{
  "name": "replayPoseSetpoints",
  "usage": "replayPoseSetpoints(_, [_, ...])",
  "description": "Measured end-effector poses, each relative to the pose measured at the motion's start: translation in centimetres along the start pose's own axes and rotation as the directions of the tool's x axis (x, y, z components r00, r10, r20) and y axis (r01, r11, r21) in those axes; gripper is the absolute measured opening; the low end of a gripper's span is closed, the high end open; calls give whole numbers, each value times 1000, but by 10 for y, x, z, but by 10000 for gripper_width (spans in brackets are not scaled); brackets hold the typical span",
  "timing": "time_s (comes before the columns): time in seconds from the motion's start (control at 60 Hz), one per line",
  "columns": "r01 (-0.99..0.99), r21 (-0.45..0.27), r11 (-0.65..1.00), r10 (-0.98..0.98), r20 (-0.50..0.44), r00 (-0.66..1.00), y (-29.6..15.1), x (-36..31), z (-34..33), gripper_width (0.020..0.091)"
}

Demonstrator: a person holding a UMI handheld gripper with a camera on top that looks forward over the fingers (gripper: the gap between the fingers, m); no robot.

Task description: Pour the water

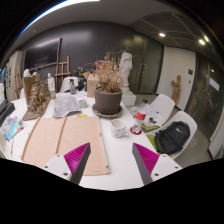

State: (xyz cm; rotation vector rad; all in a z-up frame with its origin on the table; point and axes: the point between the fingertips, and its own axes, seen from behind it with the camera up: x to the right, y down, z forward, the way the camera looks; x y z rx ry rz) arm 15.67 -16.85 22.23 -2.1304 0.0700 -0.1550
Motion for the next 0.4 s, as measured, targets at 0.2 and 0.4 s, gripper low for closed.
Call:
replayPoseSetpoints(0.2, [22, 28, 999, -22, 9, 1000, -7, -24, -24, 859])
replayPoseSetpoints(0.4, [38, 39, 999, -39, 11, 999, -12, -34, -28, 859])
